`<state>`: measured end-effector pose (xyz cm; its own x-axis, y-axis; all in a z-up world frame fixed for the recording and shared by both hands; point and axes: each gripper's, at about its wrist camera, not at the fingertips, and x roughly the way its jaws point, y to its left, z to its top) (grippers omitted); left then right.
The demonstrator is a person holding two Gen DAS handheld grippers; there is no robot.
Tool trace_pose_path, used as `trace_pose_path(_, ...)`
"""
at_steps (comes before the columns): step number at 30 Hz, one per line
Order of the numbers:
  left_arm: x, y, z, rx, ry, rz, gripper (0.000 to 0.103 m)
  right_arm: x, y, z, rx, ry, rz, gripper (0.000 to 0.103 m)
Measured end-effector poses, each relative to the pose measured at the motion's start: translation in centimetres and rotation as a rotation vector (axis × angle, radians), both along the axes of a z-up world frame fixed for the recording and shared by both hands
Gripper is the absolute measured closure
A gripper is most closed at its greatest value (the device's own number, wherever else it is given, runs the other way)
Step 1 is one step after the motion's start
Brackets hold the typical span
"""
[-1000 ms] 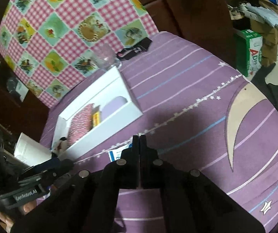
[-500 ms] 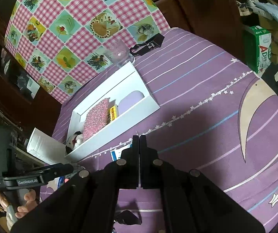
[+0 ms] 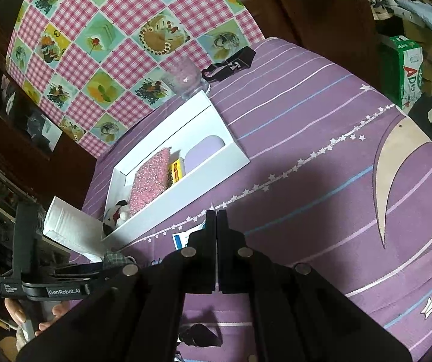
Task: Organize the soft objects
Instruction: 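Grasp the green plaid pouch with the left gripper and lift it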
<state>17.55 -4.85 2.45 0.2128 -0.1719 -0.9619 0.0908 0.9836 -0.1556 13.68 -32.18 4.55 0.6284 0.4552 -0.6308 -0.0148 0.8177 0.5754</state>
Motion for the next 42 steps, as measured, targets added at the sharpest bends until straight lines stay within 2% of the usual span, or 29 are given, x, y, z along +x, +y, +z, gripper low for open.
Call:
trace_pose_path(4, 0.3, -0.3, -1.4, 0.001, 0.033, -0.032, 0.023, 0.0, 0.0, 0.0, 0.002, 0.004, 0.001, 0.102)
trace_pose_path(9, 0.3, -1.3, -1.6, 0.051, 0.007, -0.045, 0.024, 0.0, 0.0, -0.1, -0.003, 0.004, 0.000, 0.102)
trace_pose_path(12, 0.1, -1.8, -1.5, 0.116, -0.017, -0.044, 0.038, 0.0, 0.0, -0.2, -0.003, 0.006, -0.002, 0.102)
trace_pose_path(14, 0.1, -1.8, -1.3, 0.143, -0.022, -0.017, 0.051, 0.0, -0.1, -0.3, -0.005, 0.007, -0.004, 0.102)
trace_pose_path(19, 0.1, -1.3, -0.6, 0.127, -0.041, 0.017, 0.063, -0.1, 0.0, -0.2, -0.009, 0.003, -0.004, 0.102)
trace_pose_path(29, -1.7, -2.0, 3.3, 0.161, -0.205, 0.006, 0.064, -0.2, -0.1, 0.1, -0.009, -0.005, -0.003, 0.102)
trace_pose_path(34, -2.3, -1.8, 5.4, 0.151, -0.323, 0.020, 0.064, -0.2, 0.1, 0.2, -0.017, -0.020, 0.003, 0.102)
trace_pose_path(39, -2.0, -1.4, 6.1, 0.138, -0.374, 0.035, 0.064, -0.3, 0.3, 0.3, -0.033, -0.039, 0.004, 0.102)
trace_pose_path(42, -2.2, -1.3, 6.5, 0.102, -0.398, 0.036, 0.064, -0.4, 0.4, 0.6, -0.046, -0.059, -0.006, 0.102)
